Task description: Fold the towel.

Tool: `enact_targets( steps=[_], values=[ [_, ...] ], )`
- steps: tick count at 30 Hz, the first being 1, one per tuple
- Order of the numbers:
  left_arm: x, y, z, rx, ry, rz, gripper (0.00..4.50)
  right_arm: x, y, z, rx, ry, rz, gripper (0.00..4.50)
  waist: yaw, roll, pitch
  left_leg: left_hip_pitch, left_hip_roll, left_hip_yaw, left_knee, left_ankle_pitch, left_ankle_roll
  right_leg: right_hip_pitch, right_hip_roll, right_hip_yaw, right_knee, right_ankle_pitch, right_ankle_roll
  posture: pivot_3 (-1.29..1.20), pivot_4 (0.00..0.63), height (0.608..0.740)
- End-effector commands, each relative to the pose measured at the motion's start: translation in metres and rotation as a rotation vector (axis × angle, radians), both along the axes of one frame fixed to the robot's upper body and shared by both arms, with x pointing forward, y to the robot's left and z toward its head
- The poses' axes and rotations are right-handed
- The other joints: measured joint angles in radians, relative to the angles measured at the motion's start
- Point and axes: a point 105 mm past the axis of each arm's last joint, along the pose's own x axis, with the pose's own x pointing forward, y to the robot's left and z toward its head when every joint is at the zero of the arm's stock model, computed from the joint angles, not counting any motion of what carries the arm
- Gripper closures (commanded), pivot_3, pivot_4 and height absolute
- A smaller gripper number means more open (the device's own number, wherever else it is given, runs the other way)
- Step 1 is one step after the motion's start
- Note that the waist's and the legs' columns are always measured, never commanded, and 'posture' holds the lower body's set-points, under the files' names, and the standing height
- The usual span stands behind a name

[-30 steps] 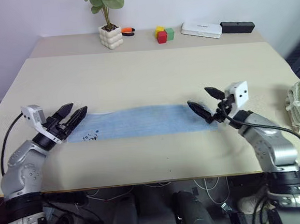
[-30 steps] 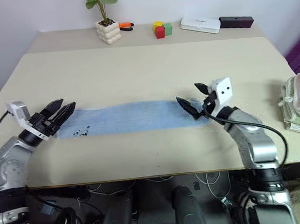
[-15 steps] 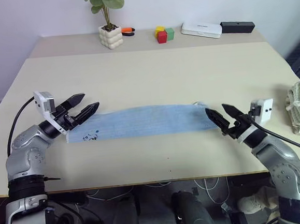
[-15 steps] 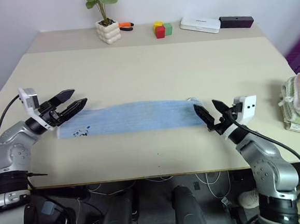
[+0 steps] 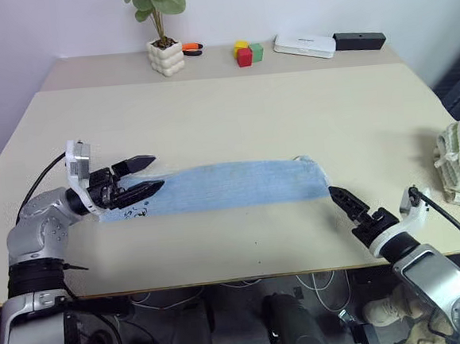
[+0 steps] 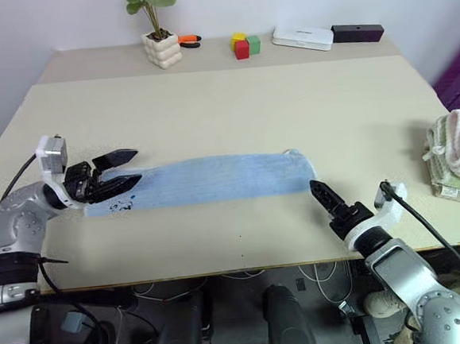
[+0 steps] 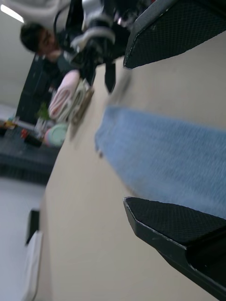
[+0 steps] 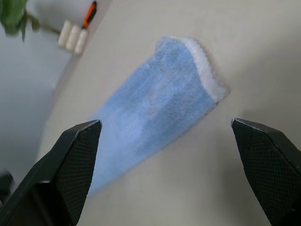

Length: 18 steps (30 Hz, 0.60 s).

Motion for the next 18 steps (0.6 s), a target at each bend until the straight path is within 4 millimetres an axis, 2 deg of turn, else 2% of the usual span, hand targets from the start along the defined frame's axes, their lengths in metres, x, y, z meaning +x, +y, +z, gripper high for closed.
enact_targets(
  steps=[1,5,14,18],
  values=[
    [-0.003,0.006,0.004,0.023,0.047,-0.011,0.05,0.004,0.008,0.003,0.041,0.001,0.001,0.00,0.001,0.000,0.000,0.000,0.000,0.000,0.000,0.000,0.000,0.000,0.000,0.000,0.000,0.000,0.000,0.00,0.150,0.740],
    [-0.012,0.014,-0.005,0.098,0.098,-0.025,0.05,0.011,0.014,0.001,0.062,0.006,0.003,0.00,0.000,0.000,0.000,0.000,0.000,0.000,0.000,0.000,0.000,0.000,0.000,0.000,0.000,0.000,0.000,0.00,0.150,0.740],
    [-0.026,0.024,-0.002,0.112,0.121,-0.021,0.05,0.026,0.009,-0.007,0.086,0.010,-0.035,0.00,0.002,0.000,0.000,0.000,0.000,0.000,0.000,0.000,0.000,0.000,-0.001,0.000,-0.001,0.000,-0.001,0.00,0.150,0.740],
    [-0.030,0.026,0.000,0.114,0.127,-0.018,0.05,0.031,0.016,-0.009,0.081,0.012,-0.004,0.00,0.000,0.000,0.000,0.000,0.000,0.000,0.000,0.000,0.000,0.000,-0.001,0.000,-0.001,0.000,-0.001,0.00,0.150,0.740]
  ],
)
